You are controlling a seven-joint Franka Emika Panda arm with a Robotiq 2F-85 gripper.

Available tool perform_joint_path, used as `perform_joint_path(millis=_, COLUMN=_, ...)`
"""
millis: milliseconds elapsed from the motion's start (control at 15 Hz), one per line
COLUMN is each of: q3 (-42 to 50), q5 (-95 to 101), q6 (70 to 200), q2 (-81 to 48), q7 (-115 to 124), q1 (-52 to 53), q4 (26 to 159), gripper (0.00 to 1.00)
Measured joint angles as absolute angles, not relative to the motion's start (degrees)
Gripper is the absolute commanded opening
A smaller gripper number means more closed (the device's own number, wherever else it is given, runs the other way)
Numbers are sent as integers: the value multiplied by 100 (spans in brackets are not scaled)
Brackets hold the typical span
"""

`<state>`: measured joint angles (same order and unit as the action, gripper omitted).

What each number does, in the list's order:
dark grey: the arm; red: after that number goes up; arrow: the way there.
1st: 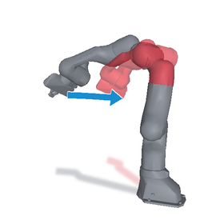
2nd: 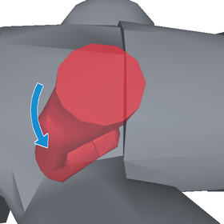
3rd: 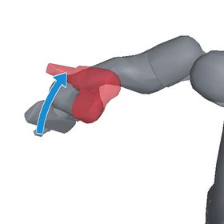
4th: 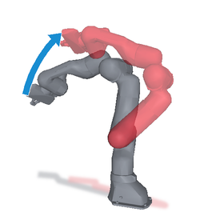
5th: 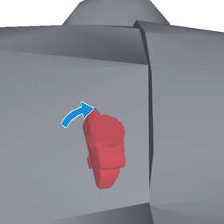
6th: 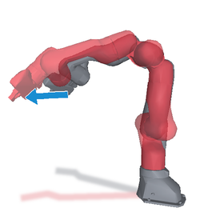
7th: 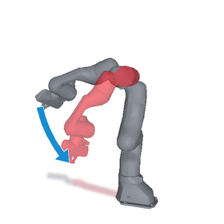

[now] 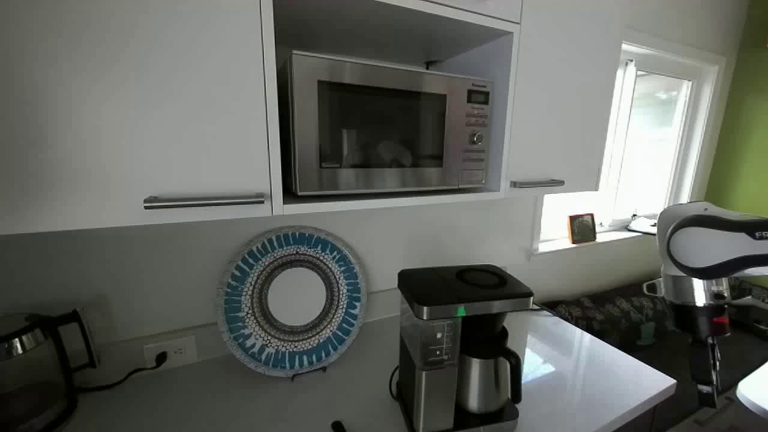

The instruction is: Remove the kettle from the coffee maker

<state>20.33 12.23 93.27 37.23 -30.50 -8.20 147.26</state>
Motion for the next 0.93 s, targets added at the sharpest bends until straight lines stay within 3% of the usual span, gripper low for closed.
perform_joint_path(millis=667, q3=2018, q5=1203, q6=9338, q2=3716, q7=-3031, q1=-817, q4=14723, gripper=100)
perform_joint_path(millis=933, q3=1645, q5=872, q6=9983, q2=3538, q7=-2675, q1=-574, q4=14721, gripper=100)
